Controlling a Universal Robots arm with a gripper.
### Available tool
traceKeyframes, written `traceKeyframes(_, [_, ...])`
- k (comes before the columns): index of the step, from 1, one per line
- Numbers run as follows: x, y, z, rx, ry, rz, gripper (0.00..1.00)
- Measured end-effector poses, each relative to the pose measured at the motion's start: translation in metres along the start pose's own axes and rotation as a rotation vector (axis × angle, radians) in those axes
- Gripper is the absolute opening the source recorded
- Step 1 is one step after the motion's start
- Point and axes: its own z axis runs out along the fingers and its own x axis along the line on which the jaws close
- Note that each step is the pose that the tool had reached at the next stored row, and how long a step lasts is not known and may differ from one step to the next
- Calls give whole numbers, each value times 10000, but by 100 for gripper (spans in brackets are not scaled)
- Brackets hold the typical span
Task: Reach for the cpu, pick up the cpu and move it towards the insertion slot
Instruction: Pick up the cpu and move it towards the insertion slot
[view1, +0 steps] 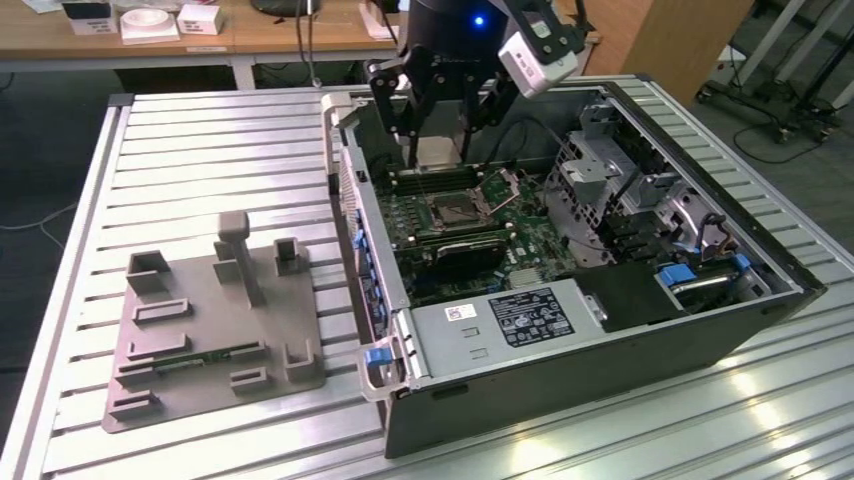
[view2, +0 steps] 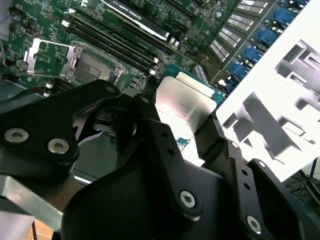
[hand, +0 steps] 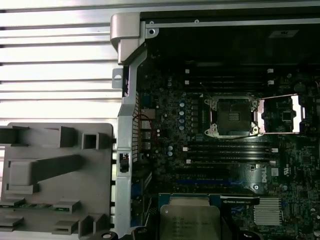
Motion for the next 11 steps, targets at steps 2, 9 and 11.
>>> traceKeyframes(2, [-21, 0, 0, 1, 0, 0, 55])
traceKeyframes(9, [-86, 0, 1, 1, 0, 1, 55])
traceKeyframes(11, [-101, 0, 1, 0, 0, 0, 55])
